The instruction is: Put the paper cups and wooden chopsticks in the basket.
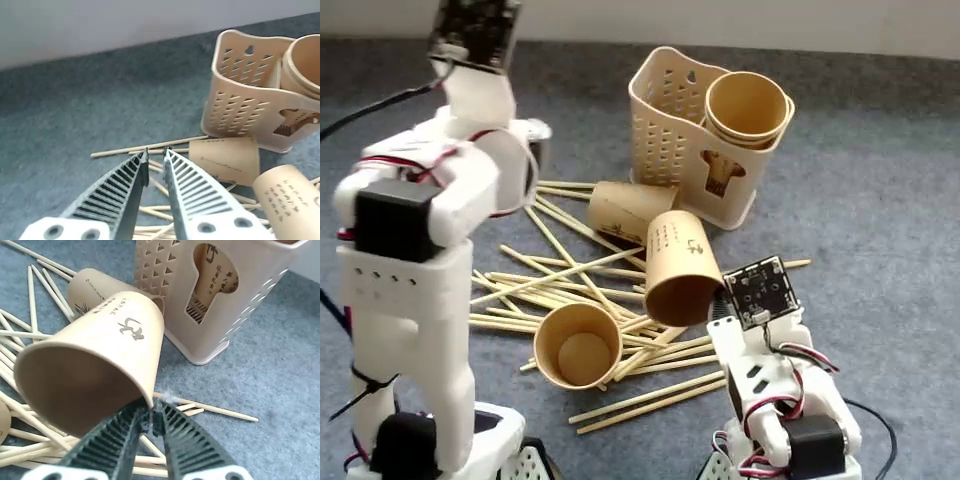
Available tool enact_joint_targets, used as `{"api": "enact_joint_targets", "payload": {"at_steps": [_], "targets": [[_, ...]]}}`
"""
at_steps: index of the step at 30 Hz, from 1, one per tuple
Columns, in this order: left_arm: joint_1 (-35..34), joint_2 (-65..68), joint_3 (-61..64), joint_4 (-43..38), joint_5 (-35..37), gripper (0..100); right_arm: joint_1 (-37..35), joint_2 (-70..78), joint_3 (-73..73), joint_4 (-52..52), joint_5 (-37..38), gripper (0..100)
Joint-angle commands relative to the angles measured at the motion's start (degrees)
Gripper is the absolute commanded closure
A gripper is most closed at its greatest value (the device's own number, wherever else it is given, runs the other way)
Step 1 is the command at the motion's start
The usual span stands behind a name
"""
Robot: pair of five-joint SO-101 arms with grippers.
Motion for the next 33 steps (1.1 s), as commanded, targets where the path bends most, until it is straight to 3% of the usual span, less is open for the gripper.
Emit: {"api": "enact_joint_targets", "payload": {"at_steps": [1,10,23,27,33], "targets": [[-6.2,-2.0,-2.2,2.8,-0.4,93,0.6,0.8,-5.6,2.2,-0.1,99.2],[-7.3,-6.3,7.3,2.8,-0.4,98,0.6,3.4,-15.1,7.4,1.8,99.2],[-11.6,-29.9,46.1,-16.4,-1.9,98,0.6,21.6,-41.3,17.6,1.5,99.2],[-16.1,-35.6,56.2,-20.3,-1.9,98,0.6,25.3,-47.6,19.9,0.8,99.2],[-17.0,-42.6,71.6,-25.7,-1.7,98,0.6,33.8,-58.8,22.8,-1.0,99.2]]}}
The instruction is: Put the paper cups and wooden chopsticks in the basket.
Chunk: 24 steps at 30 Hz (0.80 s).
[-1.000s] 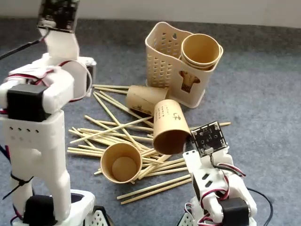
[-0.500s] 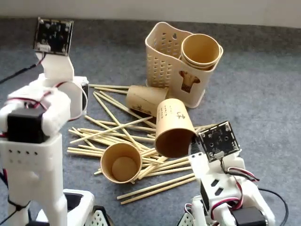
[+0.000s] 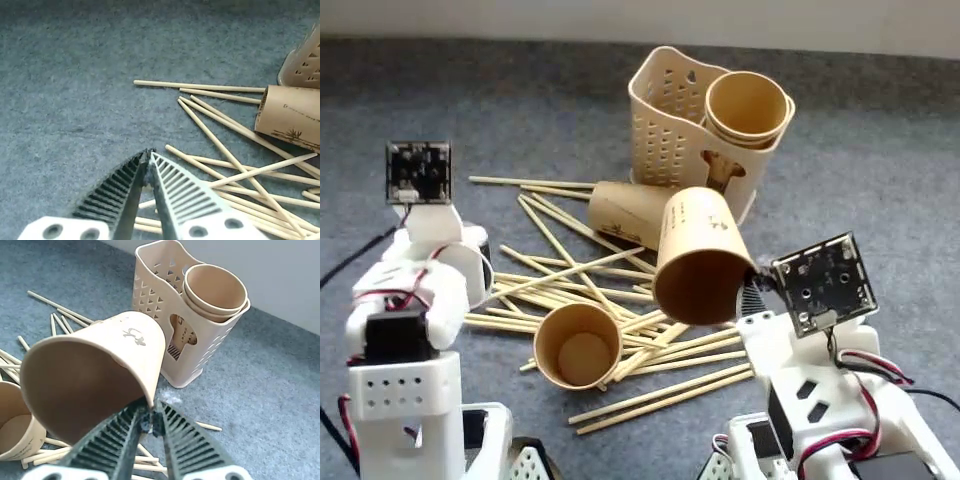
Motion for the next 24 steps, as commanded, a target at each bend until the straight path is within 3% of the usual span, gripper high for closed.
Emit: {"api": "enact_joint_targets", "payload": {"at_steps": [1,6,16,24], "targets": [[-0.7,-5.4,10.5,-5.6,-0.1,98,0.5,6.8,-8.3,1.7,-0.7,99.2],[-0.9,-9.2,20.2,-12.5,0.1,98,0.5,13.8,-19.4,3.5,-3.4,99.2],[-0.9,-16.7,27.6,-13.0,0.0,98,0.9,27.3,-37.7,3.2,-3.6,99.2],[-0.8,-24.4,31.9,-12.9,0.0,98,8.2,38.8,-45.5,-0.1,-7.2,99.2]]}}
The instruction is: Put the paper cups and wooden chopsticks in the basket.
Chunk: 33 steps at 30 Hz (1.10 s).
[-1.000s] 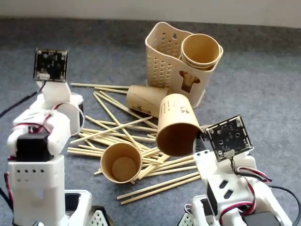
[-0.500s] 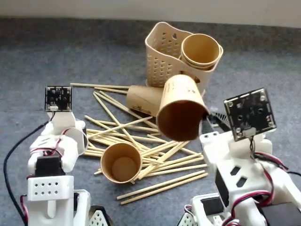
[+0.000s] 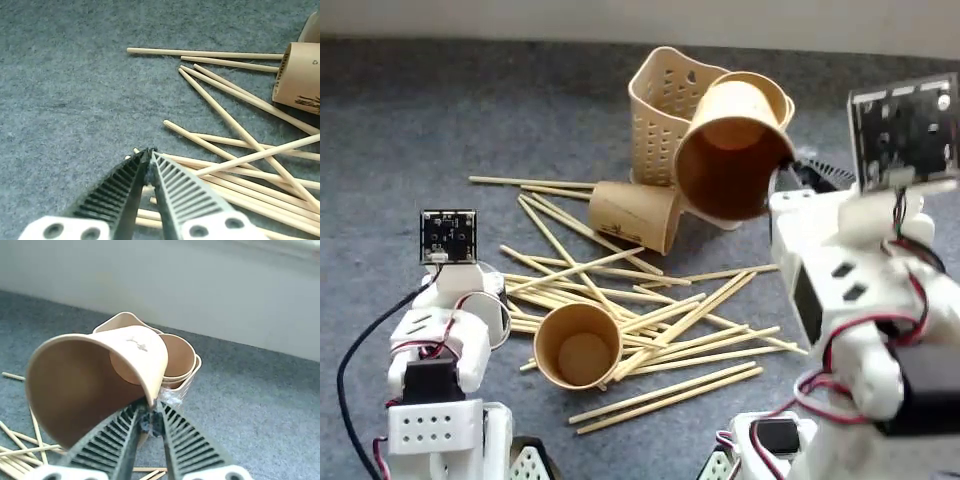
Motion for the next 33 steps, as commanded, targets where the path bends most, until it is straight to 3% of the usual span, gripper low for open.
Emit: {"api": "enact_joint_targets", "payload": {"at_steps": [1,19,33], "targets": [[-0.7,-4.9,1.3,-0.8,0.0,98,1.6,4.9,-3.6,-2.2,-0.9,99.2],[-0.7,-20.5,7.6,-0.7,-0.2,98,4.9,21.8,-19.6,-2.2,-7.6,99.2],[-0.7,-23.3,7.8,1.3,-0.2,98,4.5,27.9,-19.6,-2.2,-10.4,99.2]]}}
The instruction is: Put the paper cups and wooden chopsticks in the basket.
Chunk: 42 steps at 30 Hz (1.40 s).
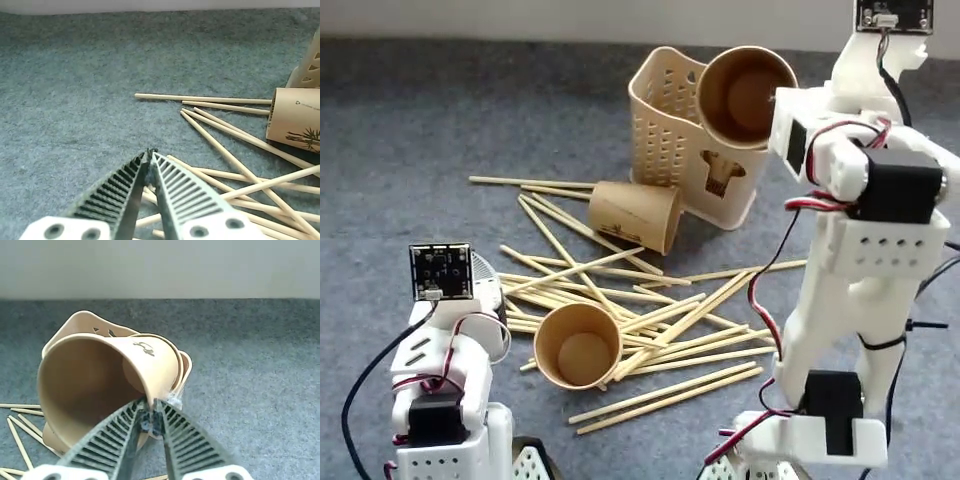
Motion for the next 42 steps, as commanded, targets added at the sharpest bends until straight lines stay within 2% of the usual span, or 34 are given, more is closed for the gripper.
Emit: {"api": "enact_joint_targets", "payload": {"at_steps": [1,6,8,11,14,23,28,33,38,42], "targets": [[-0.7,-0.5,-0.3,0.1,-0.2,98,0.4,0.2,-2.2,-1.3,-1.0,99.2],[-0.7,-0.5,-0.3,0.1,-0.2,98,0.3,2.8,-2.4,-1.4,-1.1,97.4],[-0.7,-0.5,-0.3,0.1,-0.2,98,-0.3,4.3,-2.5,-1.4,-1.6,90.7],[-0.7,-0.5,-0.2,0.1,-0.2,98,0.0,5.5,-2.8,-3.2,-6.2,78.4],[-0.7,-0.5,-0.2,0.1,-0.3,98,1.5,6.0,-2.7,-7.4,-8.8,72.9],[-0.7,-0.5,-0.2,0.1,-0.3,98,2.0,6.0,-2.5,-10.3,-8.3,72.9],[-0.8,-0.5,-0.2,0.1,-0.3,98,1.9,5.8,-2.2,-10.0,-4.0,72.9],[-0.8,-0.5,-0.2,0.1,-0.3,98,1.5,4.7,-4.7,-1.2,-3.8,72.9],[-0.8,-0.5,-0.2,0.1,-0.3,98,-2.8,1.2,-8.4,7.4,-3.8,72.9],[-0.8,-0.5,-0.2,0.1,-0.3,98,-5.8,-2.2,-3.1,7.9,-3.8,74.9]]}}
